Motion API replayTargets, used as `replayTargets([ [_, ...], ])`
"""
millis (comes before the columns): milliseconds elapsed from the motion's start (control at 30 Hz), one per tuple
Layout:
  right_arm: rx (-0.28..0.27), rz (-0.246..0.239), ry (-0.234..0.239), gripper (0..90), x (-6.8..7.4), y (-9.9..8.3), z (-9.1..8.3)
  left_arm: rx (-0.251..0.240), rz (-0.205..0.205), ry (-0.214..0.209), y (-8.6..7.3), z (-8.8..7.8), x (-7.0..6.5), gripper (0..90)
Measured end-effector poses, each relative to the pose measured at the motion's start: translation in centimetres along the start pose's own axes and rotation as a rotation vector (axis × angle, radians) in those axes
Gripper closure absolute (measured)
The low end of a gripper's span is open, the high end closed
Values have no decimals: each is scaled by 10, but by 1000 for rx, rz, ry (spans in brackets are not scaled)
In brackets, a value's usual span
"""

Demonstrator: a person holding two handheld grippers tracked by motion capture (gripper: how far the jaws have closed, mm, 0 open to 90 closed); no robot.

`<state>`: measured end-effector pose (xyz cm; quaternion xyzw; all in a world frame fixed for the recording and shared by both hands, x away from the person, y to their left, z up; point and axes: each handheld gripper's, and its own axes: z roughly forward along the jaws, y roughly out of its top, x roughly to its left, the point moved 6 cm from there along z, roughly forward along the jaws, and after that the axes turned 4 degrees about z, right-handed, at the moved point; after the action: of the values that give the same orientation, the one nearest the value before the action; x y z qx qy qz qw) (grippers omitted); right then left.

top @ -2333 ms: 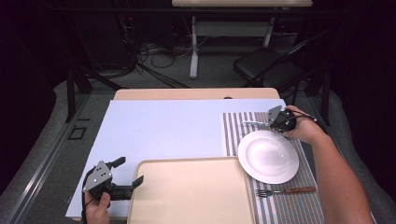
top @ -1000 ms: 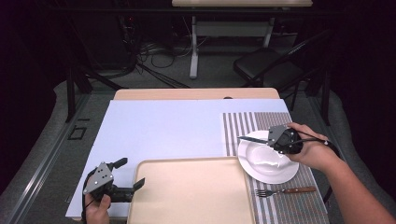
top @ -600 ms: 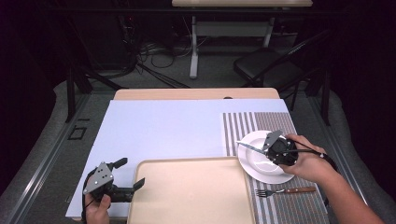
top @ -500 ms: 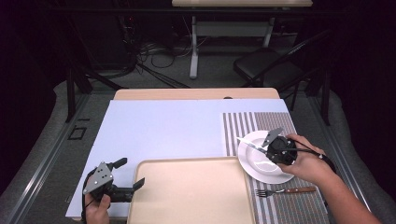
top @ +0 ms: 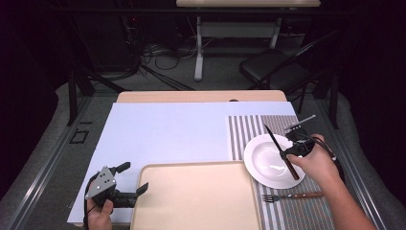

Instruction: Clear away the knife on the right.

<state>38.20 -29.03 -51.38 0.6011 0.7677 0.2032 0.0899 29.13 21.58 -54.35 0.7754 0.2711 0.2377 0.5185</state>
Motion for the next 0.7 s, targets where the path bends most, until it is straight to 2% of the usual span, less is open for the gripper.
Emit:
replayTargets([
  [33, 48, 12, -13, 771, -3, -2, -4, -2, -2, 0, 0, 0, 0, 51],
  [67, 197, 3, -76, 770, -8, -6, -15, -2, -2, 0, 0, 0, 0, 51],
  [100, 50, 58, -2, 770, -6, -3, -5, -6, -2, -1, 0, 0, 0, 51],
  [200, 43, 80, 3, 771, -10, -7, -7, -5, -1, -3, 0, 0, 0, 51],
  [367, 39, 89, -6, 771, -9, -17, -10, -9, -4, -3, 0, -1, 2, 51],
  [467, 33, 106, -8, 771, -7, -26, -12, -7, -4, -5, 0, -2, 2, 51],
  [533, 50, 108, -19, 771, -6, -33, -14, -7, -4, -9, 0, -2, 0, 51],
  [700, 38, 132, -15, 771, -3, -50, -21, -5, 3, -19, 0, 0, -2, 51],
])
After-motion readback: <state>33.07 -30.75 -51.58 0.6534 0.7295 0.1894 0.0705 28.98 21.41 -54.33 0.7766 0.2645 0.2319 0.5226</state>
